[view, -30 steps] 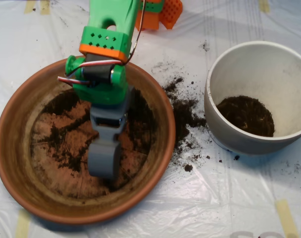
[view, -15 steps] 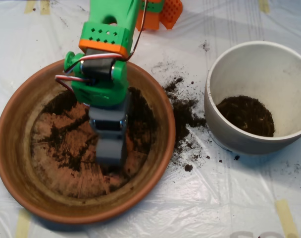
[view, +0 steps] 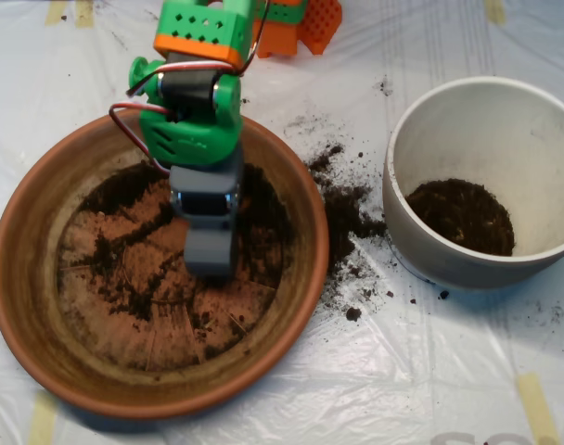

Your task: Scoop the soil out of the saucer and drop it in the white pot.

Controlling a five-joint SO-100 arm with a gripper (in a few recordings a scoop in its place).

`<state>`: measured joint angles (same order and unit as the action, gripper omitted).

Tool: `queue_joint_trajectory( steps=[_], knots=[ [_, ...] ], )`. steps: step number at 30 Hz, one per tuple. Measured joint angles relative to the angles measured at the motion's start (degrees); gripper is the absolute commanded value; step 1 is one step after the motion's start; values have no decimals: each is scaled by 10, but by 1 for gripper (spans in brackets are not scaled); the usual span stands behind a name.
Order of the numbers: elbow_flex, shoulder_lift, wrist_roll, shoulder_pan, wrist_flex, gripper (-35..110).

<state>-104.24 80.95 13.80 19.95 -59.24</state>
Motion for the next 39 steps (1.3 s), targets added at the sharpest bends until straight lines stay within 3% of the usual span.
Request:
queue_joint_trajectory(
  steps=[20, 28, 39],
  knots=[
    [-205, 157, 72, 4, 110, 1],
    [-215, 221, 116, -13, 54, -1],
    [-103, 330, -18, -101, -66, -1]
  ],
)
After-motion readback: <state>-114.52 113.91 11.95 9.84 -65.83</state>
